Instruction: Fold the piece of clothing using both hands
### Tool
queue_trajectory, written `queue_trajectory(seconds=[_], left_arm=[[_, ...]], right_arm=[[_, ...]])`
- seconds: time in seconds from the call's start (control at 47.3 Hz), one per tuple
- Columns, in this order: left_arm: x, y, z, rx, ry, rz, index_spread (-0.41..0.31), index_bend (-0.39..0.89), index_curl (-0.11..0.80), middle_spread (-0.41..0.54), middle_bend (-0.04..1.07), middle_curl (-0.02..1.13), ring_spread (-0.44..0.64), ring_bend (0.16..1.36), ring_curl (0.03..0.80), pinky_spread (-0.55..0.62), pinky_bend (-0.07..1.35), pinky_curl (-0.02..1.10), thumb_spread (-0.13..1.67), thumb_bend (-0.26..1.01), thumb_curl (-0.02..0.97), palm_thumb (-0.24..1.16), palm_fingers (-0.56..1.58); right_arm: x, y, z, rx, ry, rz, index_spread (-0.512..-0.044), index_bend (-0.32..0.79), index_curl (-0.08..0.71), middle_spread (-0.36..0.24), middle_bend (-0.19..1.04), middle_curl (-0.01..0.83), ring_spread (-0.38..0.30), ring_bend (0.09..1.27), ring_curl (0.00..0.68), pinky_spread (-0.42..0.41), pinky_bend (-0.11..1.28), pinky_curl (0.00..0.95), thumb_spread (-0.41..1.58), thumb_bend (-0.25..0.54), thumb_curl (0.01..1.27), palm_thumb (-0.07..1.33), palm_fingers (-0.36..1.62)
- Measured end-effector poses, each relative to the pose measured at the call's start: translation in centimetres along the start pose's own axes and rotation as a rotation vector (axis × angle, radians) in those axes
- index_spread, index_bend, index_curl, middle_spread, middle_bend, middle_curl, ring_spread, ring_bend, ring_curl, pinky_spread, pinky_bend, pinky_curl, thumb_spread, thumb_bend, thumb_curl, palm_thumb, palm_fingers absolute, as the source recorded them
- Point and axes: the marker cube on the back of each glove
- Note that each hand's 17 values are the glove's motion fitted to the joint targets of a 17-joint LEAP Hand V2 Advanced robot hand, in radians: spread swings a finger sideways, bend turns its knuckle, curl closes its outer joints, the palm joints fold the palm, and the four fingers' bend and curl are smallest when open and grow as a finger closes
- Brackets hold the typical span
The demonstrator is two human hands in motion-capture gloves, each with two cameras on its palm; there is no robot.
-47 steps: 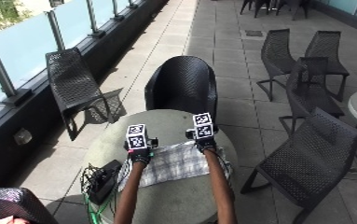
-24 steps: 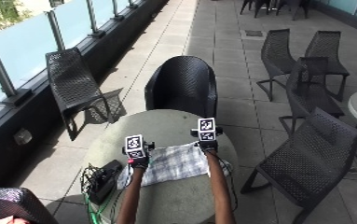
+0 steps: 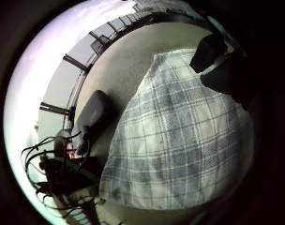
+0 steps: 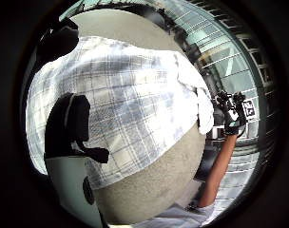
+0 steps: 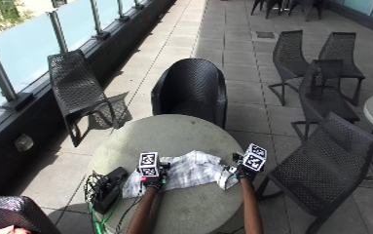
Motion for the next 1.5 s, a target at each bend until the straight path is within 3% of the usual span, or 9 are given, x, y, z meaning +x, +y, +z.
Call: queue_trajectory(seconds=[0.317,0.592,0.677,0.719,0.846,0.93,1.057,1.332,1.501], left_arm=[[0.1,0.5,3.0,-0.117,-0.023,0.014,-0.14,0.18,0.345,-0.059,0.12,0.37,0.09,0.39,0.343,0.13,0.48,0.45,1.45,-0.05,0.208,0.34,0.47],[0.4,0.4,2.9,-0.096,0.025,0.017,-0.136,0.18,0.364,-0.02,0.15,0.33,0.17,0.43,0.334,0.25,0.44,0.43,1.52,-0.01,0.165,0.18,0.41],[0.8,0.4,1.6,-0.015,0.087,0.048,-0.136,0.17,0.369,-0.015,0.15,0.33,0.18,0.44,0.333,0.27,0.44,0.42,1.52,-0.01,0.163,0.16,0.41],[1.6,0.1,0.1,0.078,0.165,0.099,-0.133,0.17,0.369,-0.014,0.14,0.32,0.19,0.45,0.337,0.27,0.44,0.42,1.52,-0.01,0.165,0.16,0.41],[0.7,0.4,-3.7,0.126,0.163,0.035,-0.127,0.17,0.372,-0.002,0.14,0.31,0.18,0.5,0.344,0.29,0.44,0.41,1.5,0.0,0.172,0.16,0.42],[-0.5,-1.0,-2.3,0.041,0.251,0.027,-0.132,0.18,0.379,-0.006,0.16,0.31,0.17,0.51,0.342,0.3,0.42,0.4,1.49,0.02,0.194,0.22,0.45],[-1.5,0.5,-6.8,0.113,0.349,0.024,-0.133,0.18,0.387,-0.012,0.16,0.31,0.17,0.5,0.34,0.32,0.4,0.4,1.47,0.05,0.222,0.29,0.47],[-4.7,3.7,-11.3,0.24,0.361,-0.029,-0.143,0.16,0.384,-0.019,0.18,0.32,0.15,0.49,0.329,0.33,0.38,0.38,1.45,0.05,0.251,0.36,0.54],[-6.6,4.1,-10.8,0.293,0.335,-0.089,-0.151,0.15,0.373,-0.036,0.18,0.33,0.13,0.48,0.323,0.29,0.4,0.38,1.44,0.05,0.264,0.39,0.62]], right_arm=[[0.4,0.0,4.3,-0.084,0.053,-0.037,-0.326,0.12,0.269,-0.058,0.19,0.371,0.075,0.31,0.326,0.223,0.51,0.339,1.0,-0.032,0.26,0.47,0.26],[-0.8,-0.2,4.7,0.225,0.178,-0.03,-0.339,0.34,0.346,-0.173,0.47,0.437,-0.052,0.22,0.287,0.218,0.12,0.215,1.11,0.04,0.3,0.69,0.62],[-1.1,0.0,3.9,0.26,0.204,-0.007,-0.332,0.38,0.374,-0.194,0.52,0.448,-0.113,0.25,0.293,0.193,0.06,0.158,1.12,0.048,0.31,0.74,0.75],[-1.8,0.1,3.2,0.263,0.167,-0.011,-0.327,0.37,0.383,-0.199,0.56,0.462,-0.153,0.39,0.336,0.171,0.01,0.125,1.12,0.066,0.32,0.79,0.91],[-5.0,0.5,0.5,0.185,-0.141,-0.018,-0.313,0.23,0.382,-0.207,0.5,0.457,-0.207,0.61,0.418,0.055,0.22,0.155,1.07,0.075,0.36,0.89,1.18],[-9.4,0.7,-1.5,0.145,-0.516,-0.21,-0.307,0.11,0.365,-0.2,0.43,0.451,-0.223,0.66,0.452,-0.099,0.48,0.253,0.99,0.054,0.4,0.92,1.29],[-15.7,2.7,-2.2,0.056,-0.791,-0.397,-0.302,0.11,0.345,-0.194,0.41,0.46,-0.234,0.7,0.47,-0.223,0.59,0.323,0.87,0.02,0.45,0.95,1.28],[-28.0,7.3,3.0,0.139,-0.701,-0.575,-0.29,0.13,0.335,-0.187,0.42,0.485,-0.239,0.72,0.477,-0.294,0.62,0.367,0.72,-0.024,0.53,0.98,1.26],[-32.7,11.5,8.0,0.019,-0.497,-0.54,-0.288,0.13,0.335,-0.186,0.42,0.494,-0.24,0.73,0.476,-0.302,0.61,0.376,0.68,-0.029,0.56,0.98,1.25]])
